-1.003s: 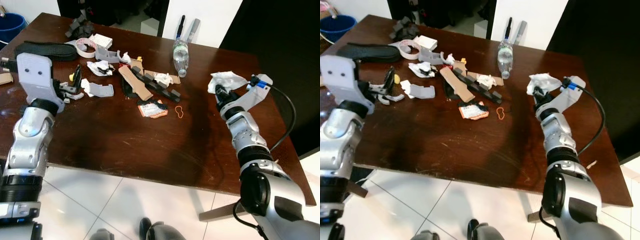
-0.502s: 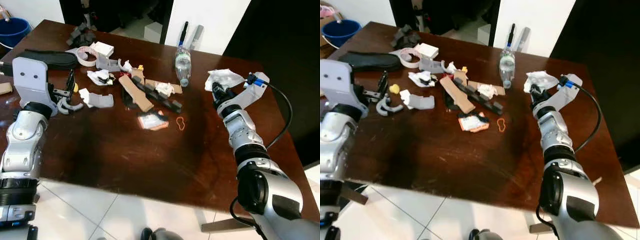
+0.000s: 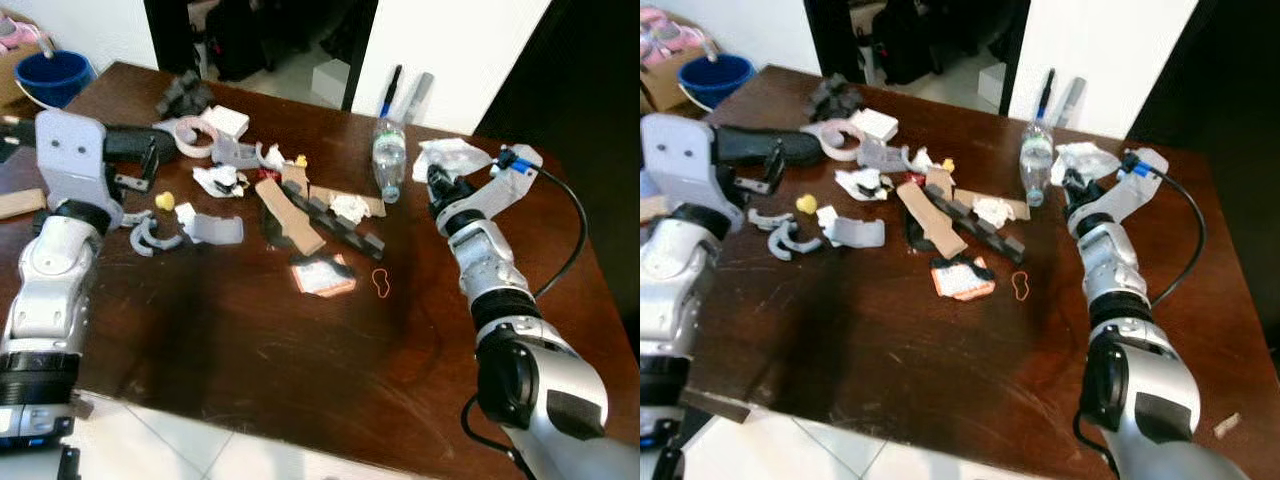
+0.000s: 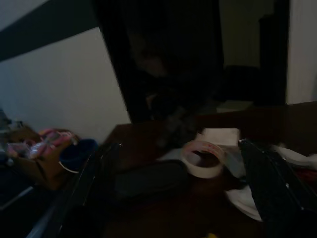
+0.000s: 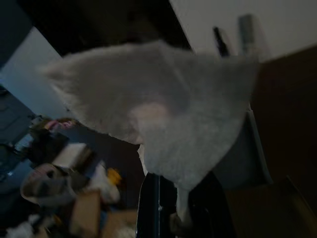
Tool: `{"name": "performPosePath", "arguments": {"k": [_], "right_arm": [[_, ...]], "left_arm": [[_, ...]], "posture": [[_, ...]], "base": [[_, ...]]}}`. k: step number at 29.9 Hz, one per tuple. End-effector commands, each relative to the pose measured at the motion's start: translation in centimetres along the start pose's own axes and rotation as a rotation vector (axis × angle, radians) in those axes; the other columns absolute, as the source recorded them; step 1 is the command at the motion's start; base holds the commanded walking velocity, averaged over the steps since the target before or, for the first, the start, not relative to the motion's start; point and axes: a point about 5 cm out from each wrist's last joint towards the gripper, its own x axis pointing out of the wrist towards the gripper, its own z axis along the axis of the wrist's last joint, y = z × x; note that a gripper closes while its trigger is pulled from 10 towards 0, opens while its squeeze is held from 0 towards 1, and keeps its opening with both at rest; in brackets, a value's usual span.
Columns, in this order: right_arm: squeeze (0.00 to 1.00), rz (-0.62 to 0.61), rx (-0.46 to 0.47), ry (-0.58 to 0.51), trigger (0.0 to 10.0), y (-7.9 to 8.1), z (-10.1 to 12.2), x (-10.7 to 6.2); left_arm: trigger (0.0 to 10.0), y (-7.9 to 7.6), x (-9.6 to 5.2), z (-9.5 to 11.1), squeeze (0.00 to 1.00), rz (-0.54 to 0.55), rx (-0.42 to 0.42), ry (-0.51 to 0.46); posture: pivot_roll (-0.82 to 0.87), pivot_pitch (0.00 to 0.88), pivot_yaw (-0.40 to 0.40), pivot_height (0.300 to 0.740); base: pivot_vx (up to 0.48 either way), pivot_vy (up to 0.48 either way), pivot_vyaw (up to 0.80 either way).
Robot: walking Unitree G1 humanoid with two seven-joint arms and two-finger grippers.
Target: Picking trash to rubbish bin
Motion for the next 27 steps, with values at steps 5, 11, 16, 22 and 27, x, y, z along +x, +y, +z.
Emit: {"name": "performPosePath", "arguments": {"k": [5,11,16,22,27], "right_arm": [[0.00,-0.014,0.010,0.004,10.0,-0.1,-0.4,-0.1],[0.00,-0.015,0.007,0.004,10.0,-0.2,-0.3,-0.1],[0.00,-0.019,0.005,0.004,10.0,-0.2,-0.3,-0.1],[0.00,-0.020,0.004,0.006,10.0,-0.3,-0.4,-0.1],[0.00,-0.021,-0.003,0.011,10.0,-0.3,-0.5,-0.2]], "left_arm": [[10.0,-0.3,0.0,0.1,0.00,-0.008,0.002,-0.002],[10.0,-0.3,0.0,0.0,0.00,0.003,-0.009,-0.001],[10.0,-1.3,-0.2,-0.3,0.00,-0.049,-0.016,0.014],[10.0,-1.9,-0.2,-0.5,0.00,-0.067,-0.029,0.024],[10.0,-2.4,-0.2,-0.9,0.00,-0.102,-0.081,0.034]], "posture": [[0.16,0.110,-0.070,0.740],[0.16,0.114,-0.072,0.740],[0.16,0.118,-0.072,0.740],[0.16,0.119,-0.073,0.740],[0.16,0.126,-0.072,0.740]], "base": [[0.310,0.000,0.00],[0.245,0.000,0.00],[0.000,-0.058,0.00],[0.000,-0.442,0.00],[0.000,0.000,0.00]]}}
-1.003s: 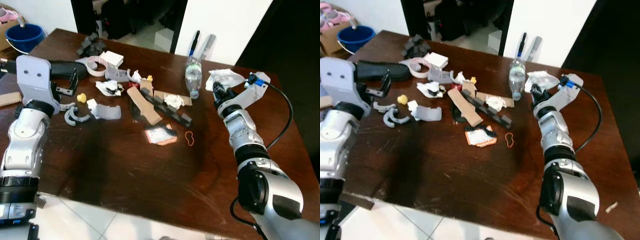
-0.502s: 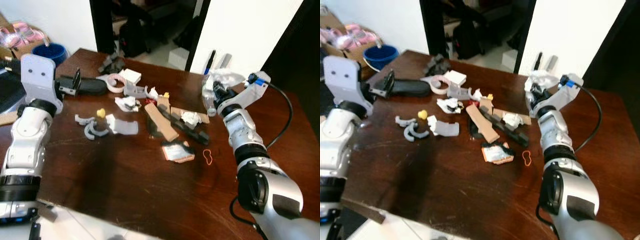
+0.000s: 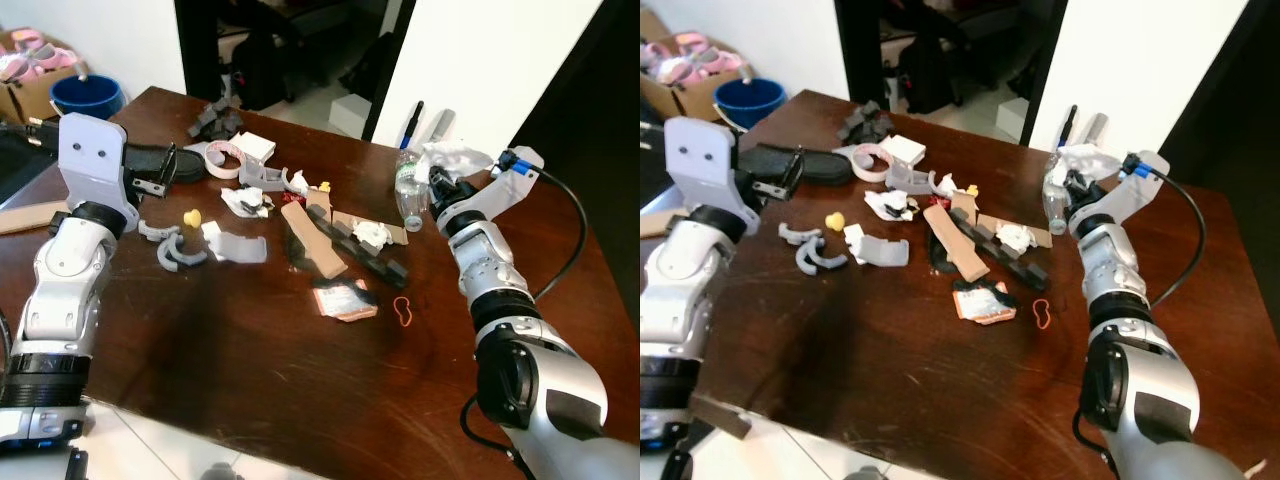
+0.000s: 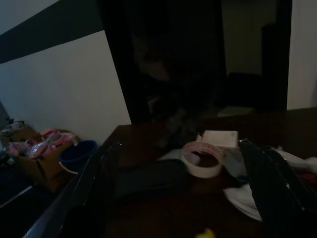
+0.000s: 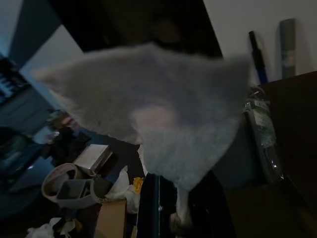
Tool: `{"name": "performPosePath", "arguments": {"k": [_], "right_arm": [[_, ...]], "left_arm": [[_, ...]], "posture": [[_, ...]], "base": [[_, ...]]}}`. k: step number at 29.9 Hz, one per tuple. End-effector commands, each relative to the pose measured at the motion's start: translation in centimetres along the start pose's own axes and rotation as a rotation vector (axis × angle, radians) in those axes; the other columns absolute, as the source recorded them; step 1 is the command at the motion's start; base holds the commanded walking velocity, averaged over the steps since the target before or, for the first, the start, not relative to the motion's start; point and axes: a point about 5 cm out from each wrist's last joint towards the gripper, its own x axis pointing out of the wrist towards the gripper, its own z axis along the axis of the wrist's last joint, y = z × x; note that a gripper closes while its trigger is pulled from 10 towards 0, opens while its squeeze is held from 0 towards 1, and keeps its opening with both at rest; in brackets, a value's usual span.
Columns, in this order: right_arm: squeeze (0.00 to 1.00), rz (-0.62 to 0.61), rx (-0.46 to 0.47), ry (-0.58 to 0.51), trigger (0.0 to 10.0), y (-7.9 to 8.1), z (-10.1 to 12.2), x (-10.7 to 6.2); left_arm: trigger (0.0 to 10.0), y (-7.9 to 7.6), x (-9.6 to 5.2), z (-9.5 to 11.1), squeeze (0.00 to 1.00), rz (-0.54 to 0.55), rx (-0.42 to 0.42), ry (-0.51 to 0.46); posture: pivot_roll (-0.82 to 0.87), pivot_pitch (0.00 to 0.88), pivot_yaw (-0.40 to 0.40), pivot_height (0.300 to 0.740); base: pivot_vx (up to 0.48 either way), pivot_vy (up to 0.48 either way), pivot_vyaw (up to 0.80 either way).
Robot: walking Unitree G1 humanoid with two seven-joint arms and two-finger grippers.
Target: Picking trash to rubbish bin
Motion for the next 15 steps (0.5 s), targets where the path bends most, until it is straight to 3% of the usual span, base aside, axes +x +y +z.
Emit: {"name": "performPosePath", "arguments": {"k": [1,10,15], "right_arm": [[0.00,-0.029,-0.012,0.006,10.0,-0.9,-0.2,-0.4],[0.00,-0.070,-0.129,0.021,10.0,-1.6,0.1,-0.7],[0.00,-0.118,-0.193,0.066,10.0,-2.8,-0.3,-1.3]], "left_arm": [[10.0,-1.1,0.0,-0.7,0.00,-0.052,-0.050,0.021],[10.0,-2.8,0.0,-1.1,0.00,-0.217,-0.081,0.013],[10.0,-2.3,0.4,-1.6,0.00,-0.256,-0.058,0.040]], "posture": [[0.15,0.132,-0.075,0.740],[0.13,0.154,-0.084,0.740],[0.11,0.174,-0.087,0.740]], "base": [[0.000,0.000,0.00],[0.000,0.000,0.00],[0.000,0.000,-0.16]]}}
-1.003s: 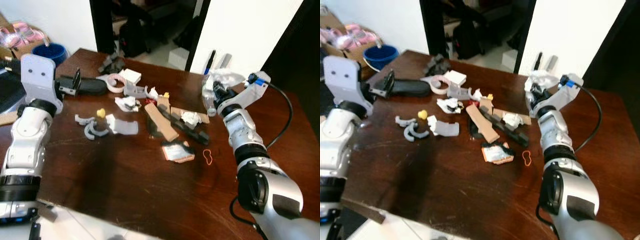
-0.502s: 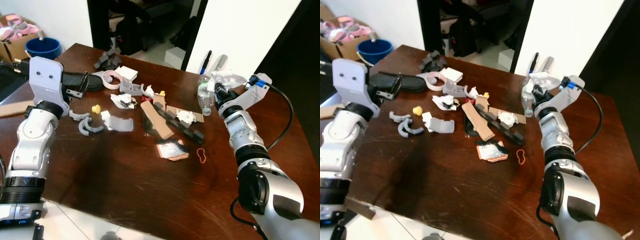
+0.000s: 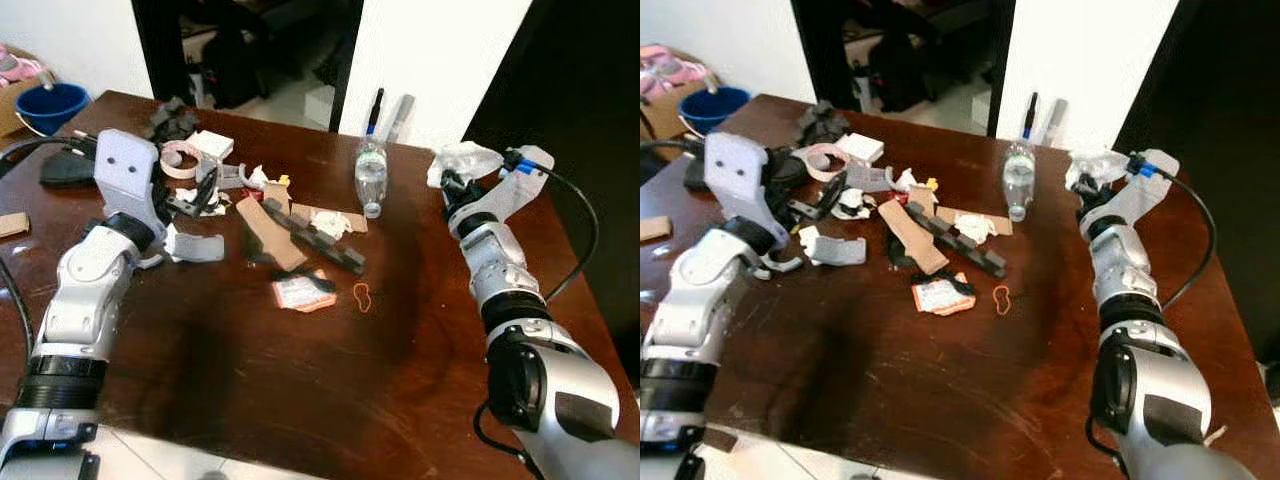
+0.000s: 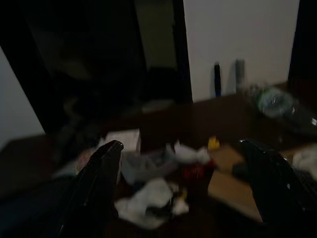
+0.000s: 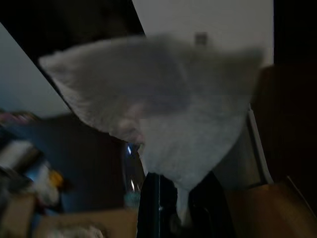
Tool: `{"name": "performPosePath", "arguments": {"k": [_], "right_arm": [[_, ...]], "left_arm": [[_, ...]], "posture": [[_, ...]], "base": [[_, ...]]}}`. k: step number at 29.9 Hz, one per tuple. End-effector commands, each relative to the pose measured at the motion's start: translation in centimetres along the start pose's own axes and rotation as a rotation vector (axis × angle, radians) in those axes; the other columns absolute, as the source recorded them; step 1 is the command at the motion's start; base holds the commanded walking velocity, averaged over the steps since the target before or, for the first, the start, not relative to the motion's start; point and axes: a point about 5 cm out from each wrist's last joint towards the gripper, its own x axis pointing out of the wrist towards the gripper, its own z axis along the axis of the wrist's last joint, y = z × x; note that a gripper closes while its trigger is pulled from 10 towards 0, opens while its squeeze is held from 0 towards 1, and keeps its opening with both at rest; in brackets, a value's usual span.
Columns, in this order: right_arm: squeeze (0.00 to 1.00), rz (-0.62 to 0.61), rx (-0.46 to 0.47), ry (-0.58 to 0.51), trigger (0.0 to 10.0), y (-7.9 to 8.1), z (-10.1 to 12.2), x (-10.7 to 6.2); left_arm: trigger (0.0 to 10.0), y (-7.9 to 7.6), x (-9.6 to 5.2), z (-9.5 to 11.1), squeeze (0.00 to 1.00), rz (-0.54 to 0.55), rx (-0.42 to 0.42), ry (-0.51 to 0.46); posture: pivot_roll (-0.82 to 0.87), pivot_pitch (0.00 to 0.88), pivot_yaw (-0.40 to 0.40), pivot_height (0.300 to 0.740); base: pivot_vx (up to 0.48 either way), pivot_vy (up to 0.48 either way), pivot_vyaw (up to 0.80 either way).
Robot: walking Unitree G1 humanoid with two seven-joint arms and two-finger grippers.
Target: Picking trash to rubbish bin
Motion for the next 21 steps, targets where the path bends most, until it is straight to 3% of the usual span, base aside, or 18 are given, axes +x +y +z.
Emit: {"name": "performPosePath", "arguments": {"k": [1,4,11,14,17,21], "right_arm": [[0.00,-0.031,-0.031,0.030,10.0,-1.0,-0.4,-0.4],[0.00,-0.029,-0.010,0.021,10.0,-1.3,-0.5,-0.6],[0.00,-0.043,0.010,0.010,10.0,-1.2,-1.0,-0.8],[0.00,-0.037,0.044,-0.013,10.0,-0.3,-1.4,-0.7],[0.00,-0.037,0.046,-0.015,10.0,-0.3,-1.6,-0.8],[0.00,-0.062,0.033,-0.010,10.0,-1.3,-2.2,-1.7]], "left_arm": [[10.0,0.3,0.2,-0.4,0.00,-0.029,0.037,0.024],[10.0,0.8,0.4,-0.5,0.00,-0.025,0.075,0.045],[10.0,1.9,1.1,0.3,0.00,-0.017,0.162,0.055],[10.0,2.6,1.4,0.6,0.00,-0.008,0.213,0.065],[10.0,2.8,1.5,0.6,0.00,-0.008,0.219,0.068],[10.0,2.9,2.1,0.1,0.00,-0.045,0.191,0.073]], "posture": [[0.11,0.182,-0.086,0.740],[0.11,0.185,-0.085,0.740],[0.13,0.169,-0.053,0.740],[0.14,0.163,-0.003,0.740],[0.14,0.168,0.005,0.740],[0.12,0.220,0.012,0.740]], "base": [[0.000,0.000,-0.80],[0.000,0.000,-0.80],[0.000,0.000,0.00],[0.000,0.000,0.00],[0.000,0.000,0.00],[0.000,0.000,0.00]]}}
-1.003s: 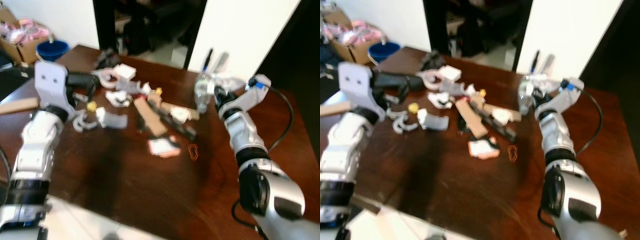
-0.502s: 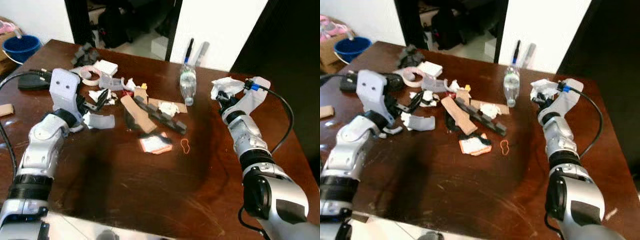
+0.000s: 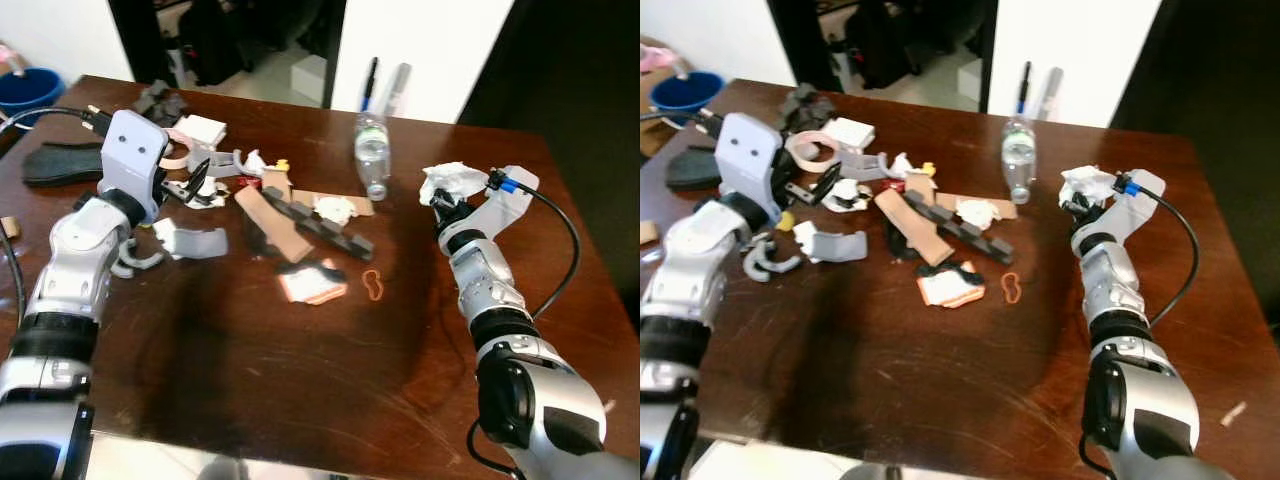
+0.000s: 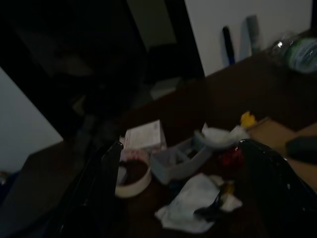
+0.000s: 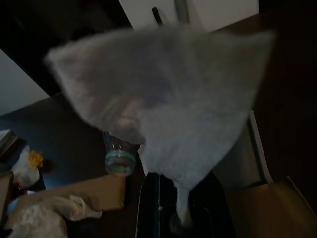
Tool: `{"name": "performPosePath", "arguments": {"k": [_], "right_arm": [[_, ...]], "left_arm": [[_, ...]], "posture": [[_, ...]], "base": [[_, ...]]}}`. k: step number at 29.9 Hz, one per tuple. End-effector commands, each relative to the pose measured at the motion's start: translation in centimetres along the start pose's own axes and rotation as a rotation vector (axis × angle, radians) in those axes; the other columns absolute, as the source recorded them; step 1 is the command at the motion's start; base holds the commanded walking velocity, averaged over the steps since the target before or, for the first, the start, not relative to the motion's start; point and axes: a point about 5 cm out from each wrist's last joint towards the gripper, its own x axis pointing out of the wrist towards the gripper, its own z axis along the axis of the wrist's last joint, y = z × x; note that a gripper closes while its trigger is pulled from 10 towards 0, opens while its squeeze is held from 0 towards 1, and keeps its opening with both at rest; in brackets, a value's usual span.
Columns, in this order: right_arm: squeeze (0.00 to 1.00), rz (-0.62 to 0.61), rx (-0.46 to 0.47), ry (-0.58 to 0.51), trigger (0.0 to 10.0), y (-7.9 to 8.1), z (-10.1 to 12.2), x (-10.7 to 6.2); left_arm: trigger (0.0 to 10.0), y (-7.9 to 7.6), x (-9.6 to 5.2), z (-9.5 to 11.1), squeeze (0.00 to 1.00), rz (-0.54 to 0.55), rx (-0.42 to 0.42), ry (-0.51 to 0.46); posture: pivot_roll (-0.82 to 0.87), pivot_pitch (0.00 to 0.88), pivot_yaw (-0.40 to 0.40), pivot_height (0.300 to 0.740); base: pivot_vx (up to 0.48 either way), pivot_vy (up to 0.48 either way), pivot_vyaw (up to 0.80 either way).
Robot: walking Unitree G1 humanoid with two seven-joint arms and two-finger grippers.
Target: Picking trash to rubbish bin
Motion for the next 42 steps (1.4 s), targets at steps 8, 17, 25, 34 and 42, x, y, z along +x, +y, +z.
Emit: {"name": "performPosePath", "arguments": {"k": [8,17,25,34,42], "right_arm": [[0.00,-0.037,-0.050,0.002,10.0,-2.2,0.4,-1.2],[0.00,-0.038,-0.087,-0.029,10.0,-2.7,2.0,-1.4],[0.00,-0.033,-0.112,-0.031,10.0,-2.6,2.3,-1.6],[0.00,-0.034,-0.118,-0.042,10.0,-2.7,3.0,-2.2],[0.00,-0.044,-0.101,-0.056,10.0,-3.0,3.5,-2.5]], "left_arm": [[10.0,-1.7,1.1,-0.7,0.00,-0.197,-0.178,-0.058],[10.0,-4.2,3.1,-0.4,0.00,-0.309,-0.292,-0.093],[10.0,-4.3,3.3,-2.8,0.00,-0.214,-0.307,0.046],[10.0,-4.6,3.6,-3.4,0.00,-0.196,-0.387,0.066],[10.0,-4.6,3.9,-3.2,0.00,-0.200,-0.428,0.050]], "posture": [[0.05,0.289,-0.009,0.740],[0.01,0.312,-0.024,0.740],[-0.02,0.319,-0.024,0.740],[-0.05,0.334,-0.019,0.740],[-0.07,0.339,-0.019,0.740]], "base": [[0.000,0.000,0.00],[0.000,0.000,0.00],[0.000,0.000,0.00],[0.000,0.000,0.00],[0.000,0.000,0.00]]}}
